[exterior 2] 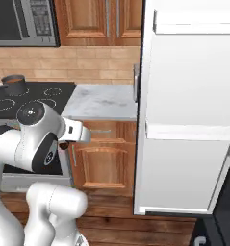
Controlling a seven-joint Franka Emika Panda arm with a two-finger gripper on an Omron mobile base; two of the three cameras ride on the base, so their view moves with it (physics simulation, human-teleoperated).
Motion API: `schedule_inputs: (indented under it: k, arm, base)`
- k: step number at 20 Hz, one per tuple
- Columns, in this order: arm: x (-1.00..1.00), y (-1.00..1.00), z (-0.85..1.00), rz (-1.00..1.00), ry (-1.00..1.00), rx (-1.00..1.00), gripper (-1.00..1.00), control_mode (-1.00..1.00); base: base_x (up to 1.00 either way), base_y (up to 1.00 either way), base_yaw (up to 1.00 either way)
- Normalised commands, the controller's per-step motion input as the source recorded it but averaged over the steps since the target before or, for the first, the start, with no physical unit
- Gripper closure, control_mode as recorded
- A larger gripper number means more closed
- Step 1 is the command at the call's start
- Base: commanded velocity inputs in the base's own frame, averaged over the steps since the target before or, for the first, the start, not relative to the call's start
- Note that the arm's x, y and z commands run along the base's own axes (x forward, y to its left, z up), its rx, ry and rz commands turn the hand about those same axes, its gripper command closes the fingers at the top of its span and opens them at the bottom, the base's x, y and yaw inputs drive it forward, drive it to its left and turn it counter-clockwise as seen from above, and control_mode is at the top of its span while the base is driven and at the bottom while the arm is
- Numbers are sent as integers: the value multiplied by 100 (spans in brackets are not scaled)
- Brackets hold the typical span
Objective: Retrieve the chicken drumstick from the fridge and place it on the saucepan with marinade on the stove.
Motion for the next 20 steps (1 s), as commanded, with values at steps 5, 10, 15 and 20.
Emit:
schedule_inputs:
  k: [5,10,15,20]
  arm:
    - [0,0,0,0,0,0,100,100]
    - [0,0,0,0,0,0,100,100]
    - [0,0,0,0,0,0,100,100]
    - [0,0,0,0,0,0,100,100]
  base:
    - [0,33,87]
    - [80,97,33]
    - [100,100,0]
    - [100,90,-18]
